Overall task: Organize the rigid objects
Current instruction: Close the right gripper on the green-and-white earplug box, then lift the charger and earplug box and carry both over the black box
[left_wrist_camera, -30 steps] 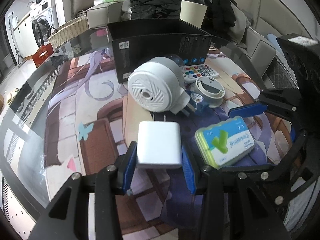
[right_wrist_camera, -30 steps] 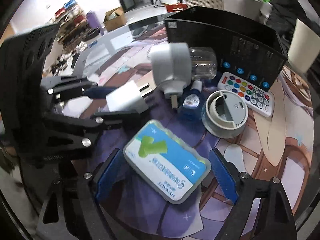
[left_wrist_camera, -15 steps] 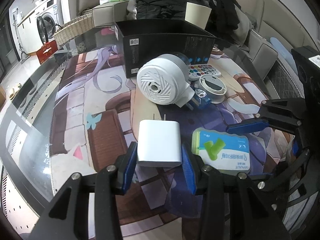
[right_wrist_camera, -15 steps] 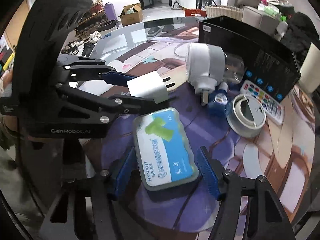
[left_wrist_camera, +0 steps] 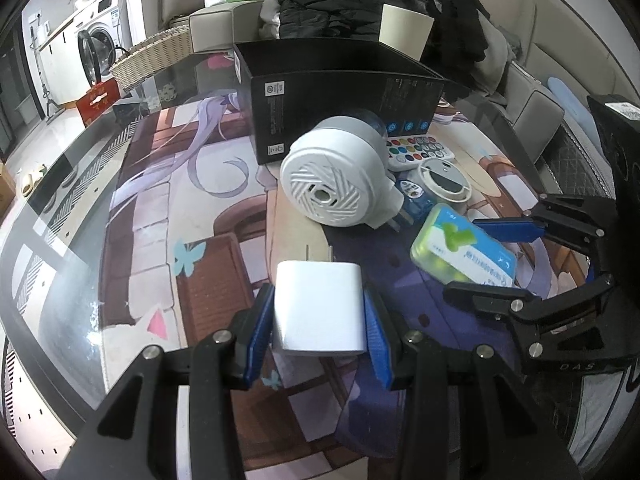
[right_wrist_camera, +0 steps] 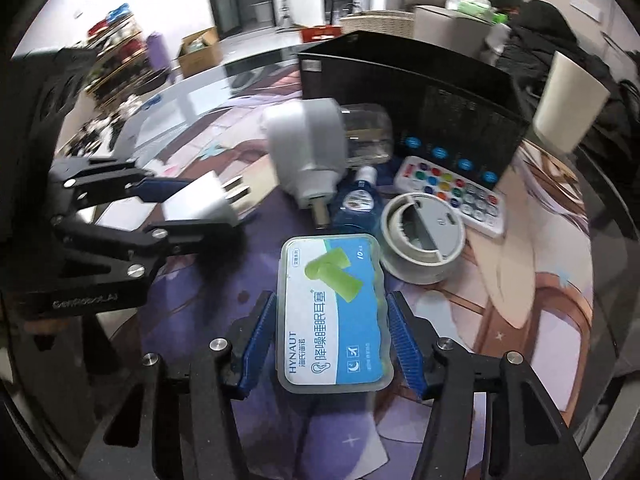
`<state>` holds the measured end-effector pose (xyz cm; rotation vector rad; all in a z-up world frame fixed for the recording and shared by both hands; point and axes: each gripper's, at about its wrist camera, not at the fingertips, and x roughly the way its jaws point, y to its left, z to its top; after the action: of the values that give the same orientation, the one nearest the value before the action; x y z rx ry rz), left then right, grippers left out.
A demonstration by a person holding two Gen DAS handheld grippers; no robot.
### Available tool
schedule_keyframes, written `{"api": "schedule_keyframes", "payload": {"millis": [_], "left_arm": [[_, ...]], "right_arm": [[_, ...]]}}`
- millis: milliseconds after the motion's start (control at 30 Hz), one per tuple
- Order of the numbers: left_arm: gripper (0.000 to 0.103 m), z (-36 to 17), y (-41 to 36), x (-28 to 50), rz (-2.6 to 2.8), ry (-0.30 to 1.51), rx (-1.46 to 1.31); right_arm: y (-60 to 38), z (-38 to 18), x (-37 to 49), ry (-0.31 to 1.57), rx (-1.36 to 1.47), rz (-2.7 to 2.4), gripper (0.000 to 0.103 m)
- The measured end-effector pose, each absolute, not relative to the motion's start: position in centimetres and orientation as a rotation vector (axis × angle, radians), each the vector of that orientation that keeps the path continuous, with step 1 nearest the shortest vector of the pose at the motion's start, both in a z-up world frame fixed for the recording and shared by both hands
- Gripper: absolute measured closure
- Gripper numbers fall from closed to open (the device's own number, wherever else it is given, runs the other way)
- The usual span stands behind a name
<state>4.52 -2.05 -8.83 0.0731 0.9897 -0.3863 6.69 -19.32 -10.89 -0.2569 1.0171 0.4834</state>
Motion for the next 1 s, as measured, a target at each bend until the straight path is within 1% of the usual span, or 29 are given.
{"api": "schedule_keyframes", "payload": {"millis": [167, 233, 300, 400, 533, 667, 733, 767, 800, 1000], "left_arm": [[0.060, -8.8, -2.0, 4.5, -0.386, 0.989, 0.071], [0.057, -8.8, -2.0, 4.5, -0.392, 0.991, 0.059], [0.053, -8.7, -2.0, 4.4, -0.397, 0.983, 0.058], [0.053, -8.8, -1.9, 4.3, -0.388, 0.986, 0.061], [0.053, -8.9, -2.0, 4.3, -0.381, 0.986, 0.074], [0.053, -8.9, -1.9, 4.3, -0.381, 0.986, 0.071], [0.056, -8.9, -2.0, 4.3, -0.382, 0.985, 0.076], [0.060, -8.8, -1.9, 4.3, -0.387, 0.984, 0.070], [0.062, -8.8, -1.8, 4.3, -0.392, 0.984, 0.059], [0.062, -8.7, -2.0, 4.3, -0.402, 0.982, 0.049]], "right_arm": [[-19.8, -10.9, 6.8, 1.007, -0.241, 0.469, 0.044], [-19.9, -11.0, 7.0, 1.010, -0.216, 0.470, 0.042], [-20.2, -10.9, 7.0, 1.011, -0.215, 0.467, 0.036], [-20.0, -11.1, 6.9, 1.006, -0.241, 0.462, 0.032], [-19.4, -11.2, 6.6, 0.998, -0.273, 0.451, 0.032], [-19.3, -11.2, 6.4, 0.997, -0.265, 0.457, 0.033], [-19.3, -11.1, 6.3, 0.993, -0.266, 0.458, 0.040], [-19.3, -11.1, 6.2, 0.989, -0.268, 0.463, 0.046], [-19.2, -11.0, 6.1, 0.986, -0.272, 0.469, 0.047], [-18.9, -11.1, 5.8, 0.974, -0.279, 0.478, 0.047]]}}
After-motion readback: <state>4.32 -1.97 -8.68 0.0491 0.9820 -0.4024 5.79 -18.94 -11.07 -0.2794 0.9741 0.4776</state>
